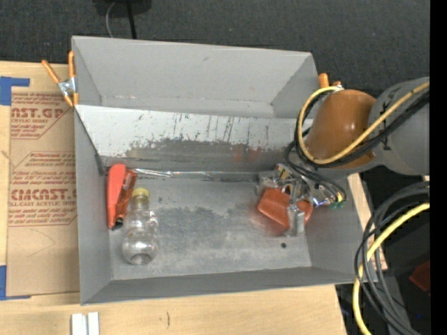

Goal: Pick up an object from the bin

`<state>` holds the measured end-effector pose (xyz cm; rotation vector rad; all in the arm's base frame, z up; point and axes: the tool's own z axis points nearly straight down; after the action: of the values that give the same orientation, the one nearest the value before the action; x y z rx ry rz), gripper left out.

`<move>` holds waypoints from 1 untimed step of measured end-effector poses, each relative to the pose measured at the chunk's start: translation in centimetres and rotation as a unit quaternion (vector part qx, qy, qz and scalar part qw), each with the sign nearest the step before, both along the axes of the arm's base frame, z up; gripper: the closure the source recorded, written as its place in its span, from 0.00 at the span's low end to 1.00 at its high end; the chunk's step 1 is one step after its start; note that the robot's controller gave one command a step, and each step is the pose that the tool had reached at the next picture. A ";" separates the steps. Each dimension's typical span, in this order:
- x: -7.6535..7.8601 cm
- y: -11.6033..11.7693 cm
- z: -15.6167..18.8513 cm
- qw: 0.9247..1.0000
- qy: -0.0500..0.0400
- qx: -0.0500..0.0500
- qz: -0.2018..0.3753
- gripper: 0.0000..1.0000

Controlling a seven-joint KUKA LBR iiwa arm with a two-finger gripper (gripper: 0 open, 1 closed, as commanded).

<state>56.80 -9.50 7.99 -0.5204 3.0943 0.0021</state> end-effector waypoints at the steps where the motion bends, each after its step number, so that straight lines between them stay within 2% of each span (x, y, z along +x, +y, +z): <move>1: 1.7 -1.3 -1.0 1.000 0.010 0.008 -0.007 1.00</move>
Offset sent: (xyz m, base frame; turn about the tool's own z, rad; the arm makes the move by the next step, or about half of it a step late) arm 0.0000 0.0000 0.0000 0.0000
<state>58.49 -10.79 6.97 -0.5016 3.1138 0.0309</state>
